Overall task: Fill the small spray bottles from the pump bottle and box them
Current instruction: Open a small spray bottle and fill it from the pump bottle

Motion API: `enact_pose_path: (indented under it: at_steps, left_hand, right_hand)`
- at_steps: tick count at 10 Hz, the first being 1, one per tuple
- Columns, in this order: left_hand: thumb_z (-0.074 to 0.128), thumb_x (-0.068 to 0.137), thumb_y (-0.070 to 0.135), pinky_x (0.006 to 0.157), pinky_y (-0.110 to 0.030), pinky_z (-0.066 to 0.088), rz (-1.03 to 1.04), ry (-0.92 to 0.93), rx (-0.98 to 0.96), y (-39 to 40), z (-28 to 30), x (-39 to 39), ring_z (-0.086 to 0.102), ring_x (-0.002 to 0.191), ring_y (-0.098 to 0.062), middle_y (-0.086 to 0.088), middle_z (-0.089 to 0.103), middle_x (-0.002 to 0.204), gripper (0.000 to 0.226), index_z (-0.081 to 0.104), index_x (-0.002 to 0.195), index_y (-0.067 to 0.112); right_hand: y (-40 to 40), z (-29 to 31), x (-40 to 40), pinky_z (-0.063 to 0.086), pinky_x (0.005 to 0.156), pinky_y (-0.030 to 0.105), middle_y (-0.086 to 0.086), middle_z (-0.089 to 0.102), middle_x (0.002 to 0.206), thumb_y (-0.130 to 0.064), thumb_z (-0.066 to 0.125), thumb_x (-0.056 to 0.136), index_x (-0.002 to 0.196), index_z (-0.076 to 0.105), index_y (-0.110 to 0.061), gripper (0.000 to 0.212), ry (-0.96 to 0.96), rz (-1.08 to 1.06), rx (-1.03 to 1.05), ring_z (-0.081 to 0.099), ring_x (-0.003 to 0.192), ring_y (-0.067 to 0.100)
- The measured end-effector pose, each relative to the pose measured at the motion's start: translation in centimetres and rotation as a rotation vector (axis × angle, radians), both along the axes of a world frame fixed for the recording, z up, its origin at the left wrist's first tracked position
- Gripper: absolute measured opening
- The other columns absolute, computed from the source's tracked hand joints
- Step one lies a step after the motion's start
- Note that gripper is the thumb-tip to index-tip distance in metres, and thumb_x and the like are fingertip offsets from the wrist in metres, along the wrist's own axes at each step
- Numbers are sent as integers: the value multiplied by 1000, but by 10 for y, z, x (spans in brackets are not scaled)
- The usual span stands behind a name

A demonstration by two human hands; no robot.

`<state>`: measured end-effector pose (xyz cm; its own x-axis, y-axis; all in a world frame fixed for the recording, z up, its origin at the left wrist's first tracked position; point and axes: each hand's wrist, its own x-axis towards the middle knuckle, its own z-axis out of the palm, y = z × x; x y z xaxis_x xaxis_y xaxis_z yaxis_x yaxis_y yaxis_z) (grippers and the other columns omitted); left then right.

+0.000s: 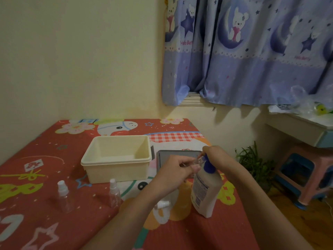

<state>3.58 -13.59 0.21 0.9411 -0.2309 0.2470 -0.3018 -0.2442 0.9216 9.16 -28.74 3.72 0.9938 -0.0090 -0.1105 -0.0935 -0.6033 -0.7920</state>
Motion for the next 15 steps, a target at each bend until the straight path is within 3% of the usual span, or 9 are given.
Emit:
enact_pose_path:
  at_steps: [1,2,3,6,8,10,12,14,15]
  left_hand:
    - [65,91,20,63,-31,50,-1,13,10,1,-2,1,53,57,-5,12,61,66,28,70,118,14]
    - [63,92,18,58,-25,48,-23,25,31,3,-5,1,55,54,2,18,62,57,25,71,114,11]
    - [64,92,18,57,-23,47,-28,36,33,6,-6,-1,57,55,5,21,64,57,26,71,115,11]
    - [64,92,21,61,-29,49,-15,14,18,2,-6,4,54,57,-6,15,61,61,27,71,116,14]
    - [62,93,20,57,-20,47,-19,19,26,-1,-10,5,56,55,3,13,62,70,26,70,116,11]
    - [62,93,19,57,-16,47,-28,18,6,-3,-6,6,57,58,5,7,65,78,28,69,119,13]
    - [64,92,21,57,-21,48,-14,19,24,-1,-11,8,59,63,0,-6,73,93,28,70,118,15]
    - [64,92,20,57,-19,47,-7,1,-2,-2,-8,4,54,54,2,6,63,75,29,69,120,14]
    - [65,91,21,56,-17,47,3,7,-2,-3,-8,5,55,54,2,5,64,77,31,68,121,13]
  right_hand:
    - [-1,-4,-3,47,79,42,23,55,98,-16,36,95,111,62,6,37,-9,24,-35,51,84,31]
    - [2,-12,-5,46,66,27,22,59,104,-13,39,93,101,64,0,30,-50,9,1,54,79,20]
    - [6,-11,-4,49,86,31,16,59,120,-9,45,94,115,59,-4,25,-82,-16,-58,57,103,23]
    - [-1,-7,-4,39,72,29,27,59,120,-11,37,94,105,65,4,34,-66,19,39,55,99,39]
    - [-4,-8,-5,42,57,25,27,60,118,-15,40,91,98,67,0,32,-33,16,34,50,69,17]
    - [-5,-1,-5,46,88,43,30,56,121,-8,39,95,113,62,5,32,-33,14,41,52,114,46]
    - [-3,-9,-8,40,57,21,26,61,116,-16,41,90,84,65,-8,25,-29,2,105,50,70,16]
    - [-7,-8,-1,44,78,36,29,58,121,-18,39,93,106,63,3,35,-29,13,49,55,93,38]
    - [-8,-11,-1,43,70,32,29,59,119,-19,40,93,104,64,4,36,-35,-5,94,51,83,29]
